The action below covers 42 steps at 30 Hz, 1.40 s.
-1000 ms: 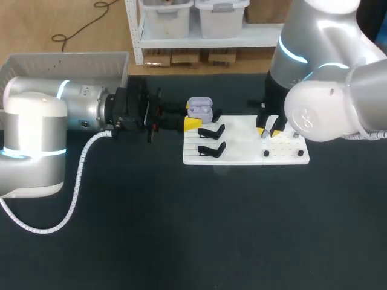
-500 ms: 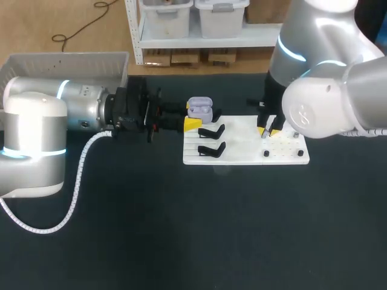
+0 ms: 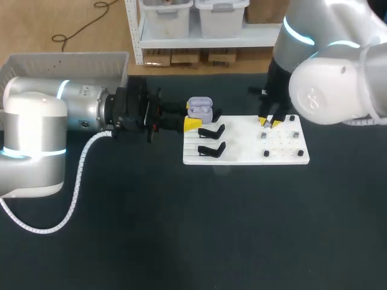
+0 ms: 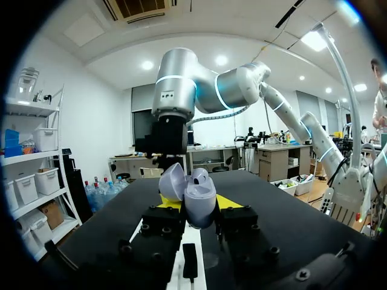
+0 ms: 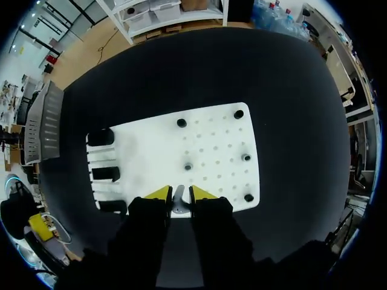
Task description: Pick up each earbud case from the left stands, insert the matching earbuds, close the lid, and place the case in the box.
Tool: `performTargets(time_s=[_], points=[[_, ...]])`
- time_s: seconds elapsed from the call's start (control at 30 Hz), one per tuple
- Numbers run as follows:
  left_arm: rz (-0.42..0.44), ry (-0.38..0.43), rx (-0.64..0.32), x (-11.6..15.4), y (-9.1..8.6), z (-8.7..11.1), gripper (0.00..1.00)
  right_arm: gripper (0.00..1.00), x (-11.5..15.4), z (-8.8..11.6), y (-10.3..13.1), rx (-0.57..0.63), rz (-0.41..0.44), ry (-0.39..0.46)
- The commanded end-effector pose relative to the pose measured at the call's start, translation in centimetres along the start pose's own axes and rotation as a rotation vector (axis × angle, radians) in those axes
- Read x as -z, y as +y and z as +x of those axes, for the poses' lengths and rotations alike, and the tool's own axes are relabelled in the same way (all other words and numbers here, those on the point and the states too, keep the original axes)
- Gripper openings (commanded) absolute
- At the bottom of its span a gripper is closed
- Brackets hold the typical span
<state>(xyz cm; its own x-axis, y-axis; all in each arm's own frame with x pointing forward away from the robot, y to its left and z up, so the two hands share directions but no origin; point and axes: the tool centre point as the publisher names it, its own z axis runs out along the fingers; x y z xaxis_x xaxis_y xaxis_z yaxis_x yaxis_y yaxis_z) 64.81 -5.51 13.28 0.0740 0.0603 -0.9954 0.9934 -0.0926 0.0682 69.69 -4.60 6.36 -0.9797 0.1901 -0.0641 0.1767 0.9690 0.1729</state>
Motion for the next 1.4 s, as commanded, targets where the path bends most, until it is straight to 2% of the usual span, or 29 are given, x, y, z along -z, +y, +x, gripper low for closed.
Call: performTargets(time_s=[0.03,0.17,0.23,0.53,0.67,0.83,1.4], points=[[-0.002,-0.002,-0.003,0.0,0.0,0.1,0.0,0.0,4.6,1.6,-0.2,-0.009,-0.034,0.028],[-0.002,-0.002,-0.003,0.0,0.0,0.1,0.0,0.0,8.0,2.7,0.8,0.003,-0.044,0.043],[-0.002,-0.002,-0.003,0.0,0.0,0.1,0.0,0.0,9.5,3.3,1.7,0.027,-0.005,0.052],[-0.002,-0.002,-0.003,0.0,0.0,0.1,0.0,0.0,14.6,5.7,7.2,0.174,0.023,0.08],[-0.002,-0.002,-0.003,0.0,0.0,0.1,0.0,0.0,15.4,6.3,9.7,0.245,0.007,0.099],[-0.002,-0.002,-0.003,0.0,0.0,0.1,0.0,0.0,16.0,7.0,11.9,0.308,-0.056,0.139],[-0.002,-0.002,-0.003,0.0,0.0,0.1,0.0,0.0,16.2,6.9,12.2,0.331,-0.06,0.143]])
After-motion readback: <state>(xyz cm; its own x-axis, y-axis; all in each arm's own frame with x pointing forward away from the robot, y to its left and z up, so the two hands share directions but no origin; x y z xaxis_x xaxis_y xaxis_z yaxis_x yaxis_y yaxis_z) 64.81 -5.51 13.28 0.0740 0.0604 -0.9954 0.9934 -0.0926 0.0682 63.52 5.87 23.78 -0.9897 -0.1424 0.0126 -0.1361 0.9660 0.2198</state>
